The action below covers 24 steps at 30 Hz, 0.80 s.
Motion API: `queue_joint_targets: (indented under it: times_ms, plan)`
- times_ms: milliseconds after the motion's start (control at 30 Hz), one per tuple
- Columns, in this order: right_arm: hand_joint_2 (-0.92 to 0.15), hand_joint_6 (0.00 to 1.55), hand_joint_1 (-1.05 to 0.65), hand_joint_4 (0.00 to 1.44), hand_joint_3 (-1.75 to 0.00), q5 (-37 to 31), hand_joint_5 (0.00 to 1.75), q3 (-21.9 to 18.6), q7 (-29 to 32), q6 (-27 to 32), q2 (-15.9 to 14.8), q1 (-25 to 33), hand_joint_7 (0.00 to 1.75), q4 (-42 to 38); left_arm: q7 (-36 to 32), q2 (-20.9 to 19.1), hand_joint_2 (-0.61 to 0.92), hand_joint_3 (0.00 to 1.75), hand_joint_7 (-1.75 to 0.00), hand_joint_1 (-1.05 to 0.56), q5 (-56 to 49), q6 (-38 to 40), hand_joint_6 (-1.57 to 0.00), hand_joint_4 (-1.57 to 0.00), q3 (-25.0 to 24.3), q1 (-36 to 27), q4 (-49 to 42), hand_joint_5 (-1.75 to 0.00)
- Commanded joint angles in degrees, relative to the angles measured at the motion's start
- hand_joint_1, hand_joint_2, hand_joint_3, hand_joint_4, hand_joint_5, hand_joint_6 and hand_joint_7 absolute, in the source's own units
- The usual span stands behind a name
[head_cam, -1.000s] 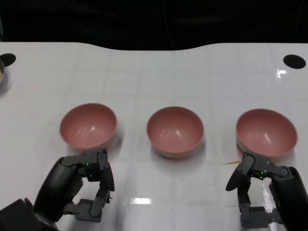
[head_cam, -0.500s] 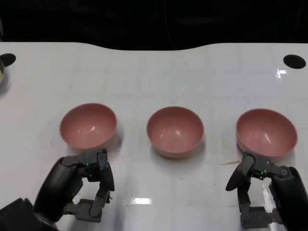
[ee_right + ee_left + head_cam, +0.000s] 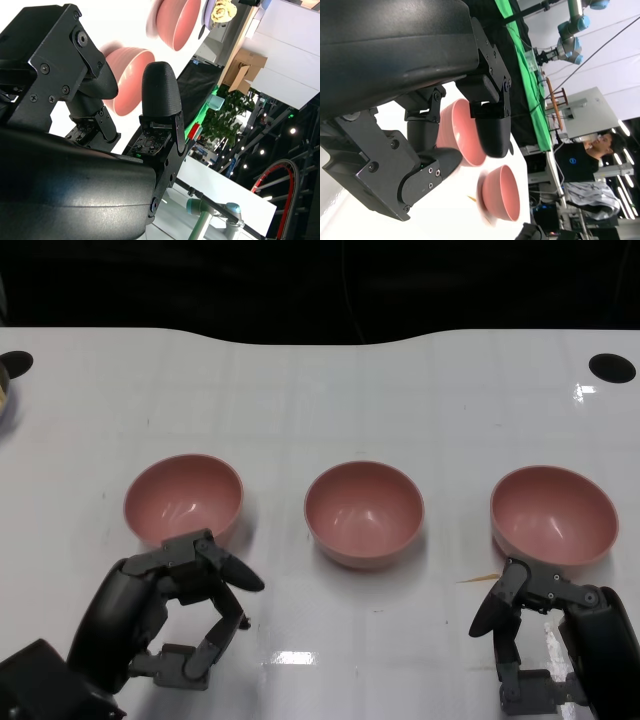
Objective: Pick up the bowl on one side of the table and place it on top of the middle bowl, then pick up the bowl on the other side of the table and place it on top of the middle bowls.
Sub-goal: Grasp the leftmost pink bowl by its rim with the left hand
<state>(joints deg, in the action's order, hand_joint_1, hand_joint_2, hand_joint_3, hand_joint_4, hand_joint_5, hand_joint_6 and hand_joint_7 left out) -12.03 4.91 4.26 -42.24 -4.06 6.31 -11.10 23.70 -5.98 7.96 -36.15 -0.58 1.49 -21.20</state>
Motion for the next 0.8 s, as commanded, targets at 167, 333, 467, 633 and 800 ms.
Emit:
queue_joint_targets:
  times_ms: [167, 333, 467, 633, 800]
  plan:
    - [-0.19, 0.84, 0.13, 0.91, -1.70, 0.4, 1.74, -0.5, 0.3, 0.1, 0.1, 0.4, 1.41, 0.8, -3.3, -2.7, 0.60, 0.74, -0.41, -0.19, -3.6, 5.1, -0.64, -0.57, -0.7, -0.4, 5.9, -0.95]
    - [-0.20, 0.84, 0.13, 0.91, -1.70, 0.4, 1.74, -0.4, 0.2, 0.1, 0.1, 0.0, 1.41, 0.4, -6.2, -5.4, 0.81, 0.23, -0.07, -0.31, -9.2, 11.1, -0.49, -0.42, -0.8, -0.7, 12.5, -0.65]
    - [-0.19, 0.84, 0.12, 0.92, -1.71, 0.1, 1.75, -0.5, 0.4, 0.3, 0.2, -0.1, 1.41, 0.6, -11.5, -6.7, 0.90, 0.06, -0.03, -0.39, -16.3, 12.5, -0.50, -0.44, -1.2, -0.5, 16.2, -0.54]
    - [-0.18, 0.84, 0.13, 0.93, -1.71, 0.0, 1.75, -0.5, 0.5, 0.4, 0.2, -0.3, 1.42, 0.5, -19.0, -9.7, 0.92, 0.03, -0.01, -0.48, -29.5, 13.6, -0.49, -0.43, -0.7, 1.0, 18.2, -0.49]
    - [-0.18, 0.84, 0.15, 0.93, -1.71, 0.1, 1.75, -0.5, 0.4, 0.7, 0.2, -0.2, 1.42, 0.7, -23.6, -11.6, 0.91, 0.01, 0.00, -0.49, -40.2, 18.0, -0.47, -0.42, 1.4, 2.3, 19.4, -0.45]
